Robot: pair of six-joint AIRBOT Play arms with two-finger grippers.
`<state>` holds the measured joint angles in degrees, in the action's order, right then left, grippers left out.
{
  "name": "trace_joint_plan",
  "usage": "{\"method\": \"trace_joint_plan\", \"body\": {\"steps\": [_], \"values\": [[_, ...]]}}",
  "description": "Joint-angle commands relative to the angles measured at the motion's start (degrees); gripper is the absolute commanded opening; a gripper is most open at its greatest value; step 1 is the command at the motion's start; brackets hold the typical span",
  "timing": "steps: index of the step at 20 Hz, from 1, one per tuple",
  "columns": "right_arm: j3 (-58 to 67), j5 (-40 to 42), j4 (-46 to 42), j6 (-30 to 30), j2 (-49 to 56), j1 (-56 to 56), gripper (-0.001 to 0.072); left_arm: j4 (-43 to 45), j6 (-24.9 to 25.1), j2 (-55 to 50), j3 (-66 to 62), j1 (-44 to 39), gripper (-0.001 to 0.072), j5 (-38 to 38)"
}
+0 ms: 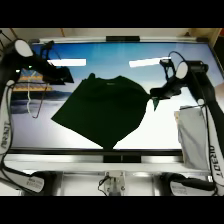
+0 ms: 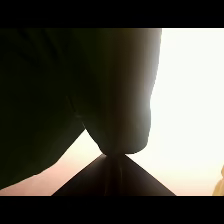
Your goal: Fold the shirts.
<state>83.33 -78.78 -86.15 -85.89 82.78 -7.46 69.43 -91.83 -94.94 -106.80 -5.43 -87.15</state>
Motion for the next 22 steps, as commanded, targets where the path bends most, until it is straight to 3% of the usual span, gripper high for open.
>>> {"method": "trace_joint_plan", "body": {"steps": [1, 2, 6, 10, 13, 18, 22], "values": [[0.0, -5.4, -0.7, 0.8, -1.8, 0.0, 0.0068, -0.1, -0.5, 13.3, 16.4, 0.2, 0.0636, -3.9], [0.0, -5.8, 0.2, 0.8, -2.0, 0.0, 0.0068, -0.3, -1.9, 18.5, 26.0, -0.7, 0.0695, 0.1], [0.0, -6.3, 4.0, 0.8, -2.2, 0.0, 0.0068, -14.6, -4.5, 39.5, 67.8, -1.9, 0.0695, 21.3], [0.0, -6.3, 4.2, 0.8, -2.2, 0.0, 0.0068, -27.9, -4.3, 49.4, 91.4, -2.1, 0.0693, 35.8], [0.0, -6.8, 4.2, 0.8, -2.2, 0.0, 0.0069, -33.1, -1.6, 49.1, 96.2, -4.0, 0.0682, 43.2], [0.0, -8.9, 4.8, 0.6, -2.2, 0.0, 0.0069, -38.6, -1.7, 46.4, 96.0, -10.1, 0.0676, 56.5], [0.0, -10.2, 6.4, 0.5, -2.2, 0.0, 0.0068, -40.8, -0.3, 40.7, 93.4, -14.8, 0.0667, 62.8]]}}
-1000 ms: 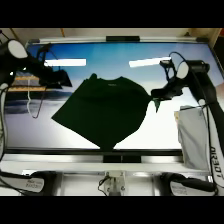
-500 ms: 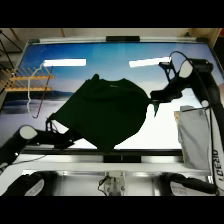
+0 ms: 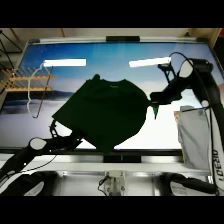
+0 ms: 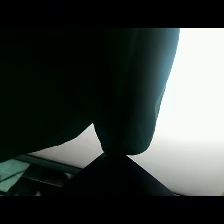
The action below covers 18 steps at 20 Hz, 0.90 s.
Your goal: Fold the shirts.
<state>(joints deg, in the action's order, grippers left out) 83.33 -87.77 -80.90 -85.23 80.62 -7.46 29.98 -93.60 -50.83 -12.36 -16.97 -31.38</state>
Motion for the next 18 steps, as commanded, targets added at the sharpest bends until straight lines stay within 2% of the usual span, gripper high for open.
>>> {"method": "trace_joint_plan", "body": {"steps": [1, 3, 4, 8, 9, 12, 14, 15, 18], "values": [[0.0, -1.2, 1.5, -0.3, 0.0, 0.0, 0.0069, -1.4, 2.2, -4.9, -2.5, -4.3, 0.0620, 7.8], [0.0, -1.3, 2.1, -0.4, 0.0, 0.0, 0.0069, -1.5, 2.4, -8.3, -6.3, -5.7, 0.0607, 9.9], [0.0, -1.4, 2.6, -0.6, 0.0, 0.0, 0.0068, -1.5, 2.4, -10.2, -8.3, -5.9, 0.0579, 10.0], [0.0, -0.5, 3.8, -0.9, -1.8, 0.0, 0.0069, -1.5, 2.6, -17.2, -14.6, -5.9, 0.0147, 7.1], [0.0, -0.3, 3.7, -0.9, -2.8, 0.0, 0.0068, -1.5, 4.8, -17.7, -15.8, -5.9, 0.0032, 5.4], [0.1, 0.7, 1.7, 0.0, -6.6, 0.0, 0.0068, -1.3, 14.1, -14.3, -20.4, -5.5, 0.0033, 0.8], [0.7, 2.3, -1.7, 0.4, -10.4, 0.0, 0.0069, -0.3, 21.5, -7.9, -24.9, -4.6, 0.0032, -0.6], [2.1, 3.0, -4.9, 0.4, -12.7, 0.0, 0.0069, 2.2, 23.1, -3.5, -28.1, -3.4, 0.0031, -1.1], [11.3, 6.8, -17.6, 0.4, -20.5, 0.0, 0.0068, 12.0, 22.8, 10.8, -42.0, 3.3, 0.0031, -0.9]]}}
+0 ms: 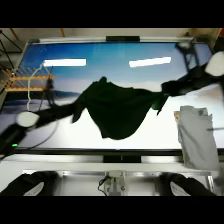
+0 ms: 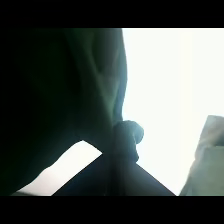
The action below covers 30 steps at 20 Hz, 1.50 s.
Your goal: Fold the shirts.
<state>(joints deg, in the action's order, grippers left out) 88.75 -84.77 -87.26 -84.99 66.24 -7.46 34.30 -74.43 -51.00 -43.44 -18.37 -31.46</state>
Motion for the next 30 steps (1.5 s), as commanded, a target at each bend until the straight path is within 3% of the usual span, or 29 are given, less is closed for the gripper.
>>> {"method": "trace_joint_plan", "body": {"steps": [1, 4, 7, 9, 11, 16, 20, 23, 27, 30], "values": [[9.9, 7.1, -15.7, -0.2, -9.3, 0.0, 0.0068, 10.8, 1.6, 15.2, -17.0, 8.3, 0.0031, -0.4], [18.3, 22.6, -21.2, -3.9, -19.7, 0.0, 0.0068, 19.1, -9.0, 22.9, -31.1, 20.3, 0.0031, -3.0], [19.2, 34.0, -17.7, -4.4, -28.5, 0.0, 0.0068, 20.1, -17.3, 27.4, -35.9, 29.8, 0.0032, -19.3], [19.2, 34.1, -17.0, -4.4, -31.5, 0.0, 0.0068, 20.2, -18.3, 28.8, -35.8, 33.2, 0.0032, -30.7], [19.2, 31.2, -16.9, -4.3, -31.8, 0.0, 0.0068, 20.2, -18.3, 28.7, -35.4, 34.9, 0.0032, -37.4], [19.2, 21.1, -17.1, -3.9, -23.9, 0.0, 0.0068, 20.2, -18.3, 28.7, -25.4, 35.2, 0.0032, -41.0], [19.2, 16.2, -17.7, -5.2, -10.1, 0.0, 0.0069, 20.2, -17.4, 28.6, -9.6, 35.1, 0.0032, -38.7], [19.2, 19.5, -16.3, -7.9, 2.4, 0.0, 0.0068, 20.2, -17.3, 27.5, 3.9, 35.1, 0.0034, -28.4], [19.2, 31.2, -2.8, -8.1, 19.1, 0.0, 0.0069, 20.1, -17.3, 17.3, 12.4, 35.1, 0.0034, -12.4], [19.2, 34.3, 7.9, -10.9, 28.7, 0.0, 0.0068, 19.6, -17.1, 4.6, 12.2, 35.1, 0.0035, -8.7]]}}
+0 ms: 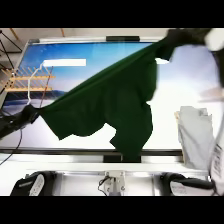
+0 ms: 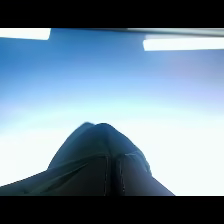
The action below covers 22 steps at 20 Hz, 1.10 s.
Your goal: Fold the shirts.
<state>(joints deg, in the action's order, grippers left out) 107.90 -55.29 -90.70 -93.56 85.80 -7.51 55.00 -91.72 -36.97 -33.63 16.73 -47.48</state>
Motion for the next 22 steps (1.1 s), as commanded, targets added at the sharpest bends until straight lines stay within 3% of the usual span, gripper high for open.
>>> {"method": "trace_joint_plan", "body": {"steps": [1, 7, 8, 9, 10, 11, 14, 16, 18, 22], "values": [[0.1, 4.2, 13.8, -3.0, 12.0, 0.0, 0.0069, -1.0, 0.2, -13.2, 2.4, 0.0, 0.0035, 8.2], [0.1, -4.8, 17.2, -5.8, 22.9, -2.2, 0.0077, -2.8, 0.2, -25.9, 2.3, -1.8, 0.0038, 9.9], [0.1, -4.5, 18.0, -6.4, 23.3, -2.7, 0.0151, -2.7, 0.5, -25.9, 1.8, -2.2, 0.0077, 9.3], [0.1, -4.2, 19.1, -6.4, 23.0, -2.7, 0.0362, -2.6, 2.1, -25.8, 0.7, -1.9, 0.0262, 7.4], [0.1, -4.5, 19.5, -5.7, 22.0, -2.3, 0.0555, -2.0, 5.1, -25.7, -1.6, -0.6, 0.0546, 3.6], [0.1, -6.3, 19.2, -3.8, 20.0, -1.4, 0.0562, -0.2, 7.9, -25.7, -4.6, 1.4, 0.0630, -1.5], [0.1, -20.7, 11.5, 1.1, 13.2, 3.2, 0.0560, 13.6, 9.6, -25.7, -14.0, 9.1, 0.0626, -21.1], [0.1, -34.2, 10.0, 4.8, 11.1, 7.5, 0.0560, 17.1, 10.2, -25.7, -13.0, 13.2, 0.0626, -30.8], [-0.3, -43.6, 12.0, 6.4, 11.0, 11.6, 0.0560, 16.6, 10.3, -25.7, -7.3, 14.8, 0.0626, -30.6], [-0.9, -44.8, 17.1, 6.2, 11.0, 14.3, 0.0560, 5.0, 14.3, -25.8, 3.8, 14.6, 0.0624, -18.5]]}}
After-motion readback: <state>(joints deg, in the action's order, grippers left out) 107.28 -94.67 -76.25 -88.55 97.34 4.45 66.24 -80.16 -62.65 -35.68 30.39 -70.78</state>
